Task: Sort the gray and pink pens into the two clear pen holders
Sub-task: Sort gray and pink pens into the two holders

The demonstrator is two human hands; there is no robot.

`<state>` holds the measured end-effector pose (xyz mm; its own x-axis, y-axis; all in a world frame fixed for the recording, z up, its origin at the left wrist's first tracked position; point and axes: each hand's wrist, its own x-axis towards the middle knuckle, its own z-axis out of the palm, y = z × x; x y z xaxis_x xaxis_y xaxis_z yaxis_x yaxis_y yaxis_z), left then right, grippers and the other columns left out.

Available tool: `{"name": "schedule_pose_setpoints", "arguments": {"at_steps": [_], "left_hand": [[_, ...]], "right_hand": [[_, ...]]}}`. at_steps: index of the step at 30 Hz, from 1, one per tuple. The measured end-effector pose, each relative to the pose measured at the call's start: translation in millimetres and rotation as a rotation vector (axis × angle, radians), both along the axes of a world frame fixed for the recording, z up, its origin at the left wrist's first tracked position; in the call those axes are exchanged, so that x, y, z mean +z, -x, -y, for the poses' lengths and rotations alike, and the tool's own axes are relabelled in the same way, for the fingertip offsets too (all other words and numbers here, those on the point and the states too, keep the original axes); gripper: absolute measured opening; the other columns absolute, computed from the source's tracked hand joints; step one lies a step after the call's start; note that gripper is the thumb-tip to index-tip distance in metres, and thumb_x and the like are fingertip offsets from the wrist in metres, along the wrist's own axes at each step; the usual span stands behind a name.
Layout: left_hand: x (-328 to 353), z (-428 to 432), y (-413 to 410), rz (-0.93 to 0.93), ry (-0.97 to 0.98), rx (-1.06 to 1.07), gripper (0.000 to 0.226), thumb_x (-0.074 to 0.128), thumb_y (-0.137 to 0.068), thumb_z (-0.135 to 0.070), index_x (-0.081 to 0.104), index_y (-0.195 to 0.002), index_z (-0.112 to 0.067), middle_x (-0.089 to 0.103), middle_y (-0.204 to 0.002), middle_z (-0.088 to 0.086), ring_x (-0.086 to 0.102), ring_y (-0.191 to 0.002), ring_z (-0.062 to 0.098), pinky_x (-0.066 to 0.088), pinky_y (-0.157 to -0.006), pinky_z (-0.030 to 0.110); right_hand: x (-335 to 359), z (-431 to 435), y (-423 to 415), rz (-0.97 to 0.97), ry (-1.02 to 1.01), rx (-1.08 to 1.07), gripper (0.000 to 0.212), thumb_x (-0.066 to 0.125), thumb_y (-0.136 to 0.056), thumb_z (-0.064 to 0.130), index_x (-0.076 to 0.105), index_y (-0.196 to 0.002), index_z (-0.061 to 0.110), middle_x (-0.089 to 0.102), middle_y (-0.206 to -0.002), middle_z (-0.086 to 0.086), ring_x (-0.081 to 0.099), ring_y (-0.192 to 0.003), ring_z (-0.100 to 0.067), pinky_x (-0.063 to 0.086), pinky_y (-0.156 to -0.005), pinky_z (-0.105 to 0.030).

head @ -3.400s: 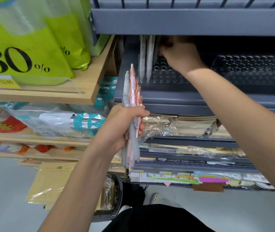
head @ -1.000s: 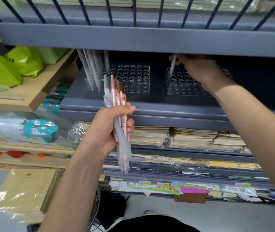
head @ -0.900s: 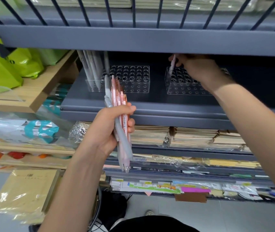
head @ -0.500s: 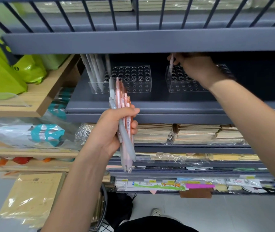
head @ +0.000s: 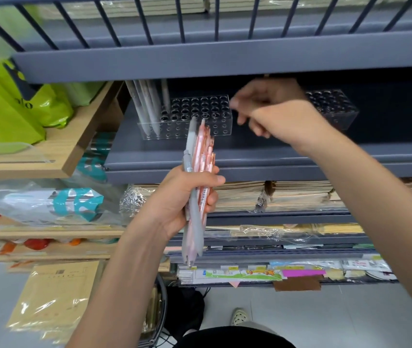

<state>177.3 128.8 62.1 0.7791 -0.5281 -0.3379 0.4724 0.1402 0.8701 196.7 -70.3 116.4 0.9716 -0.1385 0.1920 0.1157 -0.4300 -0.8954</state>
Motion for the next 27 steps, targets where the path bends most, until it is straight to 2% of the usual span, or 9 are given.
{"name": "schedule_pose_setpoints", "arguments": {"at_steps": [3, 7, 11, 16, 19, 24, 27], "left_hand": [[-0.2, 5.4, 0.2, 0.002, 0.003, 0.005, 0.034, 0.073, -0.067, -0.006, 0.057, -0.097, -0.006, 0.05, -0.058, 0.002, 0.047, -0.043, 0.014, 0.04, -0.042, 0.023], [0.4, 9.2, -3.3, -0.009, 0.061, 0.15, 0.029, 0.073, -0.067, -0.007, 0.059, -0.092, -0.008, 0.049, -0.065, 0.006, 0.047, -0.044, 0.014, 0.04, -0.042, 0.022], [-0.1, 10.1, -7.0, 0.019, 0.089, 0.3, 0.018, 0.07, -0.08, -0.003, 0.058, -0.09, -0.011, 0.051, -0.058, 0.001, 0.051, -0.045, 0.013, 0.042, -0.042, 0.023], [-1.2, 14.5, -8.3, 0.019, 0.103, 0.361, 0.018, 0.07, -0.08, -0.005, 0.057, -0.089, -0.014, 0.05, -0.057, -0.001, 0.051, -0.048, 0.013, 0.042, -0.044, 0.023], [-2.1, 17.5, -8.8, 0.017, 0.104, 0.38, 0.019, 0.071, -0.078, -0.006, 0.057, -0.089, -0.014, 0.051, -0.057, -0.001, 0.051, -0.048, 0.013, 0.042, -0.045, 0.024], [-1.6, 20.3, -6.4, 0.028, 0.129, 0.433, 0.03, 0.075, -0.069, -0.012, 0.059, -0.094, -0.011, 0.055, -0.061, -0.001, 0.053, -0.049, 0.013, 0.045, -0.046, 0.025], [1.5, 16.2, -9.9, -0.008, 0.174, 0.531, 0.016, 0.071, -0.076, -0.008, 0.059, -0.087, -0.01, 0.053, -0.059, -0.001, 0.051, -0.048, 0.013, 0.044, -0.044, 0.024]], "right_hand": [[0.5, -8.7, 12.8, -0.132, 0.024, 0.162, 0.018, 0.068, -0.09, 0.029, 0.068, -0.08, 0.014, 0.066, -0.061, 0.0, 0.047, -0.042, -0.011, 0.036, -0.038, -0.021], [-7.7, -17.1, 44.9, -0.206, -0.077, 0.2, 0.031, 0.066, -0.092, 0.036, 0.067, -0.07, 0.014, 0.064, -0.055, -0.004, 0.048, -0.038, -0.012, 0.035, -0.034, -0.02], [-32.7, -39.8, 92.9, -0.294, -0.159, 0.267, 0.024, 0.072, -0.086, 0.036, 0.068, -0.072, 0.017, 0.07, -0.063, -0.008, 0.058, -0.043, -0.016, 0.045, -0.039, -0.025], [-56.6, -62.4, 115.9, -0.224, -0.194, 0.13, 0.016, 0.081, -0.076, 0.032, 0.069, -0.08, 0.022, 0.07, -0.069, -0.003, 0.064, -0.05, -0.015, 0.053, -0.048, -0.026], [-59.9, -66.7, 118.4, -0.177, -0.213, 0.068, 0.013, 0.08, -0.079, 0.026, 0.068, -0.079, 0.021, 0.069, -0.069, -0.002, 0.062, -0.05, -0.015, 0.052, -0.049, -0.026], [-58.6, -64.2, 125.6, -0.145, -0.169, 0.057, 0.012, 0.076, -0.081, 0.023, 0.066, -0.077, 0.019, 0.067, -0.069, -0.003, 0.06, -0.059, -0.028, 0.054, -0.054, -0.042], [-61.7, -61.6, 133.8, -0.141, -0.207, 0.062, 0.017, 0.077, -0.079, 0.019, 0.062, -0.073, 0.015, 0.063, -0.064, -0.008, 0.055, -0.056, -0.03, 0.049, -0.053, -0.044]]}}
